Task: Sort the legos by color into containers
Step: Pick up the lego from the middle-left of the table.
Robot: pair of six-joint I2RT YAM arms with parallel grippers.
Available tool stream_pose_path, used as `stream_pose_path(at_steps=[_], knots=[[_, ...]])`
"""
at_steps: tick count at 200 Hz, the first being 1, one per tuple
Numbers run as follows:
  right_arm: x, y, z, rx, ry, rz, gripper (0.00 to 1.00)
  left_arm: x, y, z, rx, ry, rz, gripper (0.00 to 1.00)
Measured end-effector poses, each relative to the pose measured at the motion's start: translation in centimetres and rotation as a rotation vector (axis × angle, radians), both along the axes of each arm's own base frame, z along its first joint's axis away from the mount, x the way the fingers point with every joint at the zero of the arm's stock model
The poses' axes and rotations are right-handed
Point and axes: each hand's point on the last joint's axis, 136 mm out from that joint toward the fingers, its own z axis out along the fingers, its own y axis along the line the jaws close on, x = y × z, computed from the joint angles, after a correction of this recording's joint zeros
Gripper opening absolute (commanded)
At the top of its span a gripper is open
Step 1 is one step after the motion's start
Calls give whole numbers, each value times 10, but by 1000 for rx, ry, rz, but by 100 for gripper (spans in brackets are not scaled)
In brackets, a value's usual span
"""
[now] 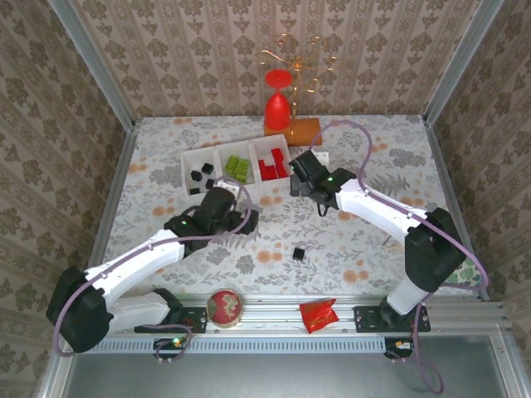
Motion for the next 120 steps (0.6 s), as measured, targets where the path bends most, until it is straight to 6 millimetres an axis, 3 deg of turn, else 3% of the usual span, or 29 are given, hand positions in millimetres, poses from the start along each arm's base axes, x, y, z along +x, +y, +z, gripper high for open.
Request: stream_pose_path(at_steps=[31,56,120], knots=[[-11,-31,-6,-1,21,-94,100,-20,-33,-12,7,88,-52,98],[-19,-51,-8,6,33,-152,100,-34,-58,-19,17,133,-95,90],[-28,-78,-8,16,30,-216,100,-59,-96,-40,82,226,-168,80]])
